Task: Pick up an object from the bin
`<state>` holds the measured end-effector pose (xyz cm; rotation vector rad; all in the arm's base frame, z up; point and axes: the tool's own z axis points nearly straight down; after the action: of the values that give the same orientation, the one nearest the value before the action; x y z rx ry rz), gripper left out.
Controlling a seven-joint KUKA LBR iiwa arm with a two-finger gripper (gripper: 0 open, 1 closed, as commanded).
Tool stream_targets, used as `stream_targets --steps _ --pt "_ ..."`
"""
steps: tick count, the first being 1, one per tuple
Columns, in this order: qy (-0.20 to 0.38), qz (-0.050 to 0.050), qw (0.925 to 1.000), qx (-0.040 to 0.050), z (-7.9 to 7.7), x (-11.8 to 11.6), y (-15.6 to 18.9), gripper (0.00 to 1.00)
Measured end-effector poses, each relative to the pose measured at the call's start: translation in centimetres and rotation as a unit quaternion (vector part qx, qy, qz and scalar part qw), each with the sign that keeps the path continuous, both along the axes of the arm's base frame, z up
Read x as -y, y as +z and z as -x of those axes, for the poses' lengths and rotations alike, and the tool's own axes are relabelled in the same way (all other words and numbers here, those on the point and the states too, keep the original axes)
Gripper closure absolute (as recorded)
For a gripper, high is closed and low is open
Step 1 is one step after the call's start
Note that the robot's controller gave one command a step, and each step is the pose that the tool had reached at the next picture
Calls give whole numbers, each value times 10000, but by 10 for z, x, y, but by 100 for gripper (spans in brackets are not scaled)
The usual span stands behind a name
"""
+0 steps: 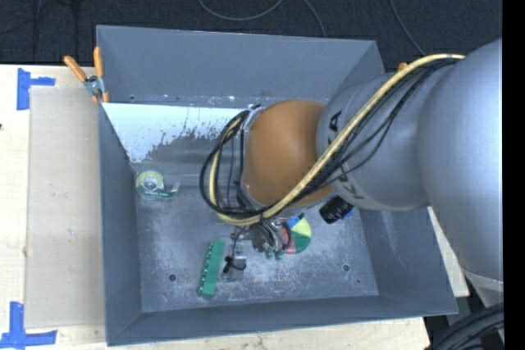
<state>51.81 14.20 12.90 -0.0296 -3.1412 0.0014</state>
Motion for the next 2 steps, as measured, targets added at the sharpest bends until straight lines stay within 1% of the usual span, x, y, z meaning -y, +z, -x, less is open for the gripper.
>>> stream_targets --steps 1,2 --pt "145 -4 9999 -70 5 -42 -44 0" --pt "1383 -4 9904 -24 10 -23 -50 0"
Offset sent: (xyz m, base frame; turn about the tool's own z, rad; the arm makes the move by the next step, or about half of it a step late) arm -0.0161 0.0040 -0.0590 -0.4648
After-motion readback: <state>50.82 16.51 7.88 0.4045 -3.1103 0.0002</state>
